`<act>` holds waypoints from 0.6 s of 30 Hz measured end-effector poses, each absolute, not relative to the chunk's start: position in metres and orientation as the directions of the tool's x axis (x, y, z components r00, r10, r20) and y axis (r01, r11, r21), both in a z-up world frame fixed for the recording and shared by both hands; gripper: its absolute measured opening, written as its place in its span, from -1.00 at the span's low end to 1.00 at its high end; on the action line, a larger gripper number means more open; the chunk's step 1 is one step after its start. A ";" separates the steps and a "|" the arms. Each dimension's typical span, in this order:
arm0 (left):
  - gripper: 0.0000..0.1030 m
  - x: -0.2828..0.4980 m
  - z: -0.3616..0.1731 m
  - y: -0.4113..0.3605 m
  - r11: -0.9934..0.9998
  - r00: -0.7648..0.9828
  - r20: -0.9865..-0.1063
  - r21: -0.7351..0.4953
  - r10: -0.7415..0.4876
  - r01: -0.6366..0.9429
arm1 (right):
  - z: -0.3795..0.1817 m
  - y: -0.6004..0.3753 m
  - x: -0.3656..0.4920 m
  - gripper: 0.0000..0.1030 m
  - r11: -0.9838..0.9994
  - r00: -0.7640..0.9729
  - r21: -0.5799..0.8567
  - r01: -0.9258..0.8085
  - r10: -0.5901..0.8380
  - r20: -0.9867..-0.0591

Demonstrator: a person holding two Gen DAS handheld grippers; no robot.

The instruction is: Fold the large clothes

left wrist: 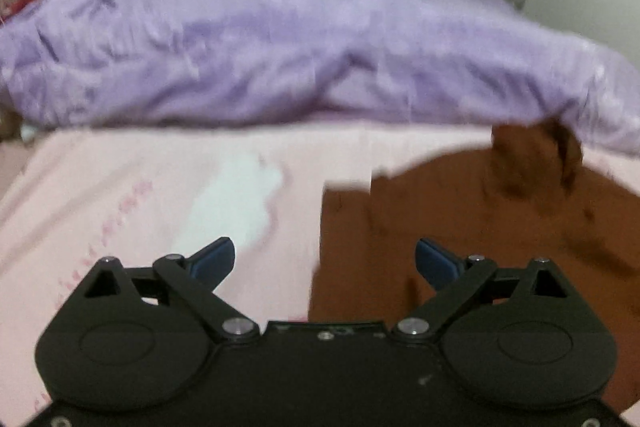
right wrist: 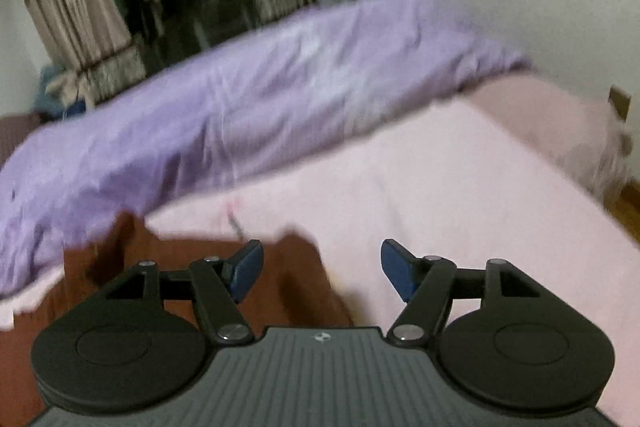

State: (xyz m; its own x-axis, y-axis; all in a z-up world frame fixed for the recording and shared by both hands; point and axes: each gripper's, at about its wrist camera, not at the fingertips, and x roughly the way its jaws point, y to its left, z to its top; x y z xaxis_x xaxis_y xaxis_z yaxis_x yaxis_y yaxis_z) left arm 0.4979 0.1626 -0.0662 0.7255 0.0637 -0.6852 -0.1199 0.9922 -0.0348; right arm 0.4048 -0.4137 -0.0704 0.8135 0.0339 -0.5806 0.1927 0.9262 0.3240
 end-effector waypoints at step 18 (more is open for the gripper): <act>-0.90 0.532 -0.078 0.141 0.990 0.816 -0.568 -0.015 0.106 -0.140 | -0.060 -0.376 0.439 -0.88 0.959 0.870 0.207 0.196 -0.073 -0.488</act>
State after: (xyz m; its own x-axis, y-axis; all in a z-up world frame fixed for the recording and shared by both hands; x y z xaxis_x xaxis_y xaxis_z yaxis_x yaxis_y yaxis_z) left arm 0.5324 0.1409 -0.0775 0.8163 0.1065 -0.5677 -0.1397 0.9901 -0.0152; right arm 0.4386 -0.3764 -0.0601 0.8697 -0.0727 -0.4882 0.1961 0.9586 0.2066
